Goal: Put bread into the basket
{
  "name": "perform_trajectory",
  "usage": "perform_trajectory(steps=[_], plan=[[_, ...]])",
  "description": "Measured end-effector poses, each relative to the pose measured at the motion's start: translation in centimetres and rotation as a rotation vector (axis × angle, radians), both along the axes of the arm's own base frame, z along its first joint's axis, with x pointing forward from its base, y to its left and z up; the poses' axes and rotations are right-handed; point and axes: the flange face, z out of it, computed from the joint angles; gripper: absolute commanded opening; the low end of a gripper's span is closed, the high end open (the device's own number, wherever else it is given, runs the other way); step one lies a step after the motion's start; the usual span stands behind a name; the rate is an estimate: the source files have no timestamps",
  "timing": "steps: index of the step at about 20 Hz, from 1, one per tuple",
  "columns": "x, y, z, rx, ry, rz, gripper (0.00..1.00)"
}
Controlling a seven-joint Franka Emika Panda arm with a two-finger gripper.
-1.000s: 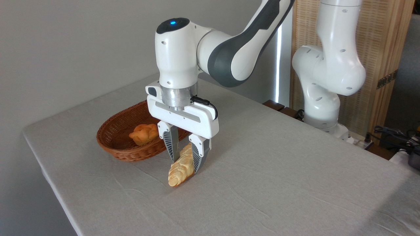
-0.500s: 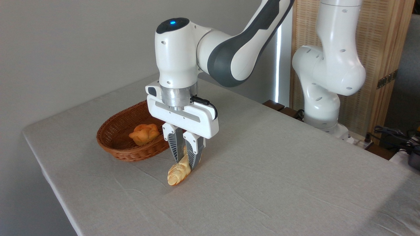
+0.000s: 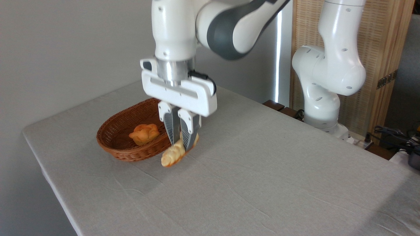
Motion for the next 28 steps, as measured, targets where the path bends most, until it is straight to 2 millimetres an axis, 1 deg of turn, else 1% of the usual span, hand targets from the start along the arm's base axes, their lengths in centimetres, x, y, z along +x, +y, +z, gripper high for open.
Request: perform_trajectory(steps=[2,3,4,5,6,7,8,9,10,11,13,14,15,17,28], plan=[[0.0,-0.7,2.7,-0.027,-0.018,-0.004,0.33],[-0.1,-1.8,3.9,-0.053,-0.029,-0.015,0.39],[-0.3,-3.4,5.1,-0.076,-0.041,-0.036,0.39],[-0.6,-5.4,5.9,-0.091,-0.05,-0.065,0.39],[-1.0,-7.7,6.2,-0.1,-0.052,-0.1,0.39],[-1.7,-10.0,6.0,-0.105,-0.046,-0.138,0.39],[-2.3,-12.2,5.6,-0.104,-0.036,-0.173,0.41],[-2.8,-14.1,5.0,-0.098,-0.024,-0.203,0.51],[-3.1,-15.5,4.3,-0.092,-0.01,-0.227,0.71],[-3.4,-16.8,3.5,-0.087,0.004,-0.249,0.93],[-3.3,-18.8,1.8,-0.084,0.012,-0.281,1.0],[-3.2,-19.7,1.0,-0.087,0.008,-0.292,1.0],[-2.9,-20.2,0.4,-0.089,0.005,-0.298,1.0],[-2.6,-20.5,-0.3,-0.092,0.007,-0.3,1.0],[-2.6,-20.5,-0.3,-0.092,0.007,-0.299,1.0]])
